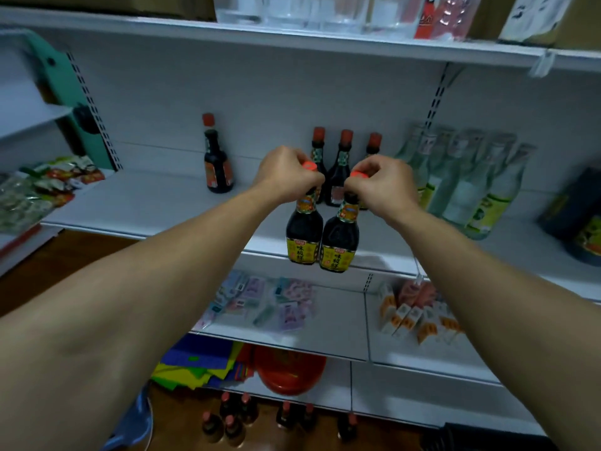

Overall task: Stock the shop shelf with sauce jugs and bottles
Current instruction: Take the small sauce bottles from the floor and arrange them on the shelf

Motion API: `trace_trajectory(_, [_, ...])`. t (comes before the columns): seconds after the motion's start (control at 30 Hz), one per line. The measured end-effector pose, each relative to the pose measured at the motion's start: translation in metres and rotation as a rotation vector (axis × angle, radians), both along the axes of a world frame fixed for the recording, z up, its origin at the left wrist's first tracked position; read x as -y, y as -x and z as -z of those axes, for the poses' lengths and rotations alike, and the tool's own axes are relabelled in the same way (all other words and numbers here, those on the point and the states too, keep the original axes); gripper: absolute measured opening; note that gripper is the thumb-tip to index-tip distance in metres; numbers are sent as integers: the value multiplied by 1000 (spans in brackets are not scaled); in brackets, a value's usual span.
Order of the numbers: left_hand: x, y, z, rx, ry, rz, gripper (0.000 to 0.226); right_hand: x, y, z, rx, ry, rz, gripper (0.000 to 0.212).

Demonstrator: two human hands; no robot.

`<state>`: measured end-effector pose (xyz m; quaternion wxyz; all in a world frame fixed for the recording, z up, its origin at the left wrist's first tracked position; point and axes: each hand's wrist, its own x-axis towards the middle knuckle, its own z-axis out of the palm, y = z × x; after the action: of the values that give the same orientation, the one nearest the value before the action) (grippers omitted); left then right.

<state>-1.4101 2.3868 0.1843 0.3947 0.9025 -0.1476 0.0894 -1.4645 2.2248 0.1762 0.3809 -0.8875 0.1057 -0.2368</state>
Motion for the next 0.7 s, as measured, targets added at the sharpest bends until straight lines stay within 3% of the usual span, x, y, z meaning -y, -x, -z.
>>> trace_trajectory(0.23, [27, -45, 16, -39, 54, -58, 15, 23, -62, 17, -27, -53, -27, 16])
trace_trajectory(0.43, [36, -71, 38, -12, 163, -68, 23, 27, -92, 31, -22, -106, -98, 14])
trace_trajectory(0.53, [33, -76, 63, -30, 115, -54, 34, 31, -90, 50, -59, -67, -152, 13])
trace_trajectory(0.6, [25, -75, 83, -90, 36, -7, 39, 35, -87, 72, -143, -8, -164, 19])
trace_trajectory(0.7, [15, -74, 103, -183, 112, 49, 37, 38, -85, 98, -250, -71, -117, 34])
